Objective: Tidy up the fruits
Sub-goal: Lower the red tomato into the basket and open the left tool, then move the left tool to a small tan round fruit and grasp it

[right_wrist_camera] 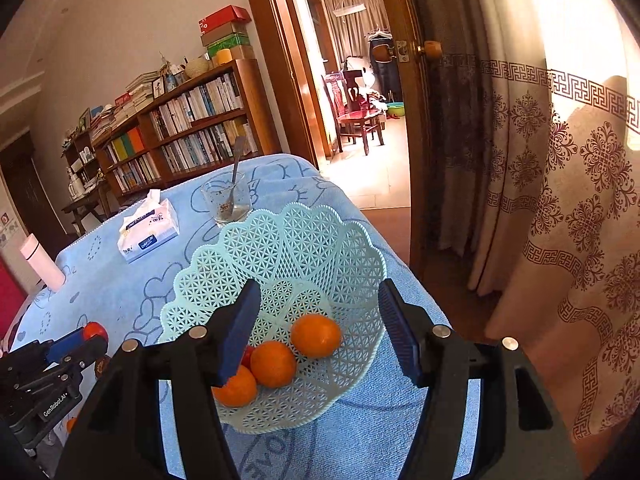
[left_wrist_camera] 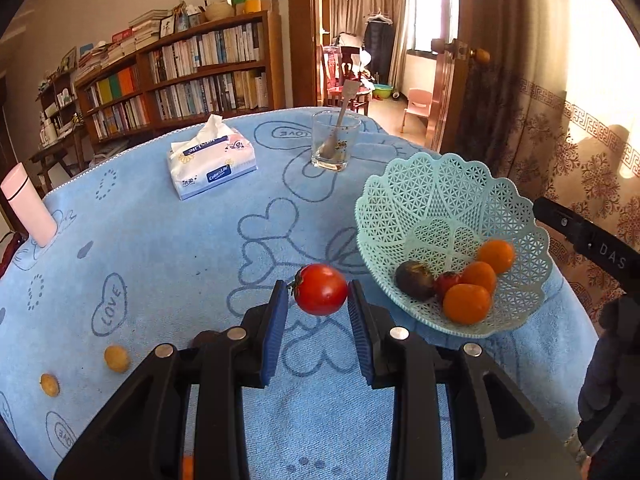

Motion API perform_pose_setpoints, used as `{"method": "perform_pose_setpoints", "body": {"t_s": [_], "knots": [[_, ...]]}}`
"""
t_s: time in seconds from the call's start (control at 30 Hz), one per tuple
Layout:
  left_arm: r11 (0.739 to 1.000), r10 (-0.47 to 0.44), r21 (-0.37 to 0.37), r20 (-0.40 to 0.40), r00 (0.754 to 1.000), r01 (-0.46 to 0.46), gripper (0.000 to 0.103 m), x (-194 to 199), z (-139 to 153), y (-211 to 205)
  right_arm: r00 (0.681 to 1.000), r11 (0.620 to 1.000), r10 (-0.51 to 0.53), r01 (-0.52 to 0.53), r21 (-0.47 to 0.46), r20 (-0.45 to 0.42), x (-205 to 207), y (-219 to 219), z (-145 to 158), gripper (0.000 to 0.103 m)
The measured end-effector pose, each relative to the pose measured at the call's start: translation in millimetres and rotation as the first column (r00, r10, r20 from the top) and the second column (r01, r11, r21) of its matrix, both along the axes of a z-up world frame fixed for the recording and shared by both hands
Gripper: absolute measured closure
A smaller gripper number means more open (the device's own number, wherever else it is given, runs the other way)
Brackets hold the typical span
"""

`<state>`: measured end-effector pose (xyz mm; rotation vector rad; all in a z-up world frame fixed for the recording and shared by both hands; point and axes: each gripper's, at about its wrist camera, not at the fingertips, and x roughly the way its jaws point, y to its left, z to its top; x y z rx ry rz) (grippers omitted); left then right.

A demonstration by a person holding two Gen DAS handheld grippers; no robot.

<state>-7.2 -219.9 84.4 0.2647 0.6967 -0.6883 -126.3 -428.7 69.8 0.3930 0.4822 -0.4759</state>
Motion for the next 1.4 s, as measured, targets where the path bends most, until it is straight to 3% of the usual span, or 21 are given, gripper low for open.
{"method": "perform_pose_setpoints", "body": {"t_s": [0.23,0.5,0.53,0.57,0.6,0.63,1.07,1.4], "knots": [[0.992,-0.121,-0.031,-0.068,0.990,0.119,0.072,5.6,-1.4,-48.2,1.000,1.000,-0.014,0.013,0.022,0.021,-8.4,-7.5,-0.3,0.040],[0.985,-0.169,-0.056,-0.122,0.978,0.163,0.070,15.8,-3.6,-81.9,1.000,0.998,-0.017,0.016,0.054,0.020,-10.2,-12.1,-6.7,0.040],[0.985,-0.170,-0.061,-0.121,0.978,0.163,0.061,16.9,-3.0,-83.3,1.000,0.998,-0.017,0.016,0.057,0.020,-9.9,-12.3,-7.1,0.040],[0.985,-0.166,-0.068,-0.119,0.979,0.159,0.036,17.7,-2.2,-84.0,1.000,0.998,-0.016,0.015,0.058,0.019,-9.9,-12.4,-7.5,0.040],[0.986,-0.154,-0.075,-0.110,0.982,0.146,0.025,19.0,-0.9,-82.4,1.000,0.998,-0.016,0.015,0.058,0.018,-10.6,-12.7,-7.9,0.040],[0.987,-0.143,-0.085,-0.099,0.985,0.134,0.022,19.4,0.6,-80.2,1.000,0.998,-0.017,0.016,0.057,0.018,-10.9,-12.7,-7.8,0.040],[0.998,0.009,-0.058,-0.062,0.998,-0.013,0.013,37.2,11.1,-31.0,1.000,0.998,0.025,-0.026,0.060,0.019,-7.6,4.8,-4.8,0.040],[0.988,0.148,-0.033,-0.092,0.985,-0.152,0.012,54.1,6.9,33.8,0.995,0.994,0.097,-0.097,0.047,0.004,6.0,33.2,-1.1,0.039]]}}
